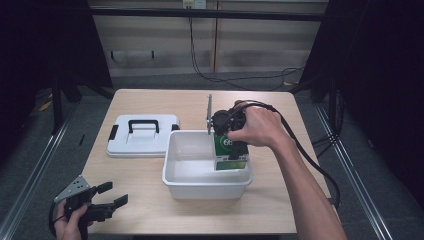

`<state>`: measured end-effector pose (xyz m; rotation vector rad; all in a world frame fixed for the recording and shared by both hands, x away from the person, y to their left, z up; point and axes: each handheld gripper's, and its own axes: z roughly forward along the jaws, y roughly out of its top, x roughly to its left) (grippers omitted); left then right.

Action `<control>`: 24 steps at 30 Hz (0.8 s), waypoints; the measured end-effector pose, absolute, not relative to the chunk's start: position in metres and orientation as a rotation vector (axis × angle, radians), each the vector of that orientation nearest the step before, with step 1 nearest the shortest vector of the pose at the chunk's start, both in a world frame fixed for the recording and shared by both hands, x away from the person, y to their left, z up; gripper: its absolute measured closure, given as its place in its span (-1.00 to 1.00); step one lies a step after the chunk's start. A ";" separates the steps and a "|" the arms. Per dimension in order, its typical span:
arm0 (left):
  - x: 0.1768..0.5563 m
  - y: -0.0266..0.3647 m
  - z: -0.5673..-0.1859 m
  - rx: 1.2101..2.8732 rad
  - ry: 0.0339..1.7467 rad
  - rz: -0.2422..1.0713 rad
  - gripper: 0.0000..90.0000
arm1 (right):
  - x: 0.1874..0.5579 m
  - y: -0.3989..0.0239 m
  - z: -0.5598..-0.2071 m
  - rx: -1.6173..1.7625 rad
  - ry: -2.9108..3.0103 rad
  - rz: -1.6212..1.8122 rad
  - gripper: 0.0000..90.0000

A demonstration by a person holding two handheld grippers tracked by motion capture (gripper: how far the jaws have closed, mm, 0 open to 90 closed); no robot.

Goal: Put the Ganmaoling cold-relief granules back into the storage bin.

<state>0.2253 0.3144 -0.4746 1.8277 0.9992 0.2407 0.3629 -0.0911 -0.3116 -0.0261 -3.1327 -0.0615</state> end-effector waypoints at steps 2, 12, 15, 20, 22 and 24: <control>0.225 0.314 -0.474 1.830 0.995 0.241 -0.65 | 0.364 -0.091 -0.316 -0.025 -3.129 -0.057 -0.64; 0.225 0.315 -0.474 1.830 0.993 0.245 -0.65 | 0.368 -0.093 -0.339 -0.044 -3.106 -0.056 -0.65; 0.225 0.315 -0.474 1.830 0.992 0.245 -0.65 | 0.369 -0.093 -0.345 -0.033 -3.104 -0.053 -0.65; 0.225 0.314 -0.474 1.830 0.990 0.243 -0.65 | 0.370 -0.093 -0.352 -0.040 -3.098 -0.056 -0.65; 0.225 0.314 -0.474 1.826 0.994 0.242 -0.65 | 0.370 -0.094 -0.355 -0.038 -3.096 -0.051 -0.65; 0.225 0.315 -0.474 1.823 0.995 0.243 -0.65 | 0.370 -0.094 -0.358 -0.046 -3.090 -0.050 -0.65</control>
